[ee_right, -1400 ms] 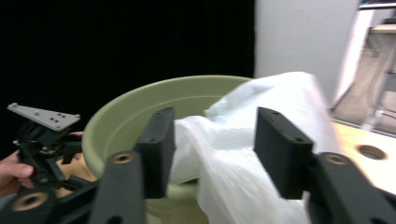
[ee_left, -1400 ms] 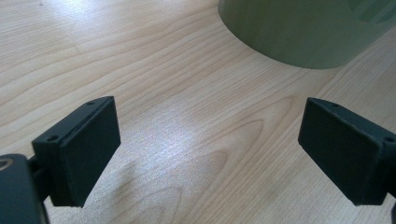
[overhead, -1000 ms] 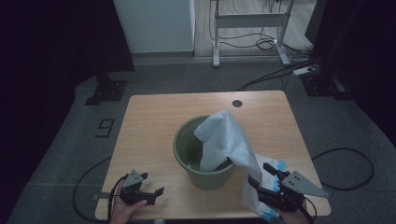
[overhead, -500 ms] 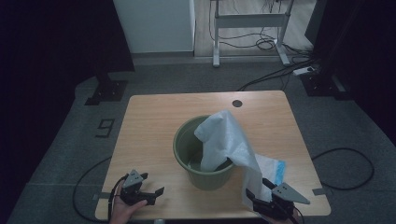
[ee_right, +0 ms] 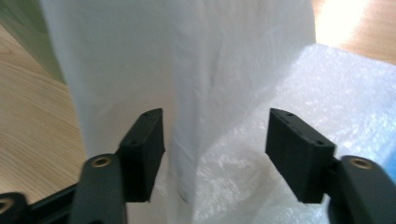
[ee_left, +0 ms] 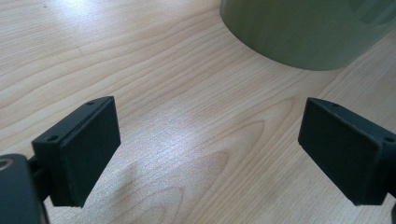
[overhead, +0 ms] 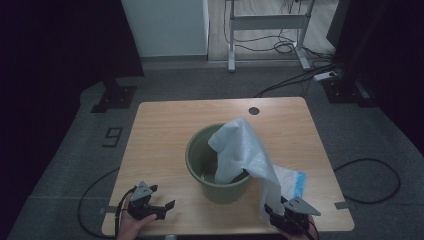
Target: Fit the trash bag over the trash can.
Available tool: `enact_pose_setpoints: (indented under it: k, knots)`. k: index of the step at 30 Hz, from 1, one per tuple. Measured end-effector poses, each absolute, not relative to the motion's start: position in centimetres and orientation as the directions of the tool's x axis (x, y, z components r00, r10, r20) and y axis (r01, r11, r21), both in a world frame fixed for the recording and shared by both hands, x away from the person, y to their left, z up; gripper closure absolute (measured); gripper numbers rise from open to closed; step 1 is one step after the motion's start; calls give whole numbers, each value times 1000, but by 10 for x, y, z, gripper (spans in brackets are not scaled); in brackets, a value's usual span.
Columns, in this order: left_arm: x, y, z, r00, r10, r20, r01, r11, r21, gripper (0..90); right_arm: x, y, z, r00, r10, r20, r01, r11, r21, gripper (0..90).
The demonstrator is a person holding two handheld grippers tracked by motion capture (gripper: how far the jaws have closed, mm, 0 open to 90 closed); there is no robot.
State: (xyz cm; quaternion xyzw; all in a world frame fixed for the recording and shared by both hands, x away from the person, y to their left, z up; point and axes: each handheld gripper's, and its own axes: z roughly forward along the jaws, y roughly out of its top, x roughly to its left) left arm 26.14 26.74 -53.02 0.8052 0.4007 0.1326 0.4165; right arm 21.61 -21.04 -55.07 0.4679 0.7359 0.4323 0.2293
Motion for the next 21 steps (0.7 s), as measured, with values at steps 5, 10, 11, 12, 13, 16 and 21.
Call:
enact_pose_setpoints:
  k: [5,10,11,12,13,16,21]
  knots:
    - [262,267,-530,643,756,-121,535,-331,777,55,218,-215,-554,-439,896,68,516,190,835,580]
    - [261,268,-529,642,757,-118,532,-330,780,55,219,-218,-557,-435,898,61,528,200,825,772]
    - [261,268,-529,642,758,-118,532,-329,780,55,219,-219,-557,-433,899,63,531,198,824,806]
    - [261,268,-529,641,758,-119,531,-327,782,56,219,-220,-557,-431,900,63,531,197,824,836]
    - [261,268,-528,641,759,-117,530,-327,783,56,219,-220,-558,-431,900,64,531,196,825,863]
    - [260,268,-526,638,762,-113,524,-322,789,59,220,-224,-556,-418,906,67,523,180,833,887]
    - [258,266,-518,641,760,-106,503,-311,806,63,222,-233,-542,-388,918,75,479,132,868,888]
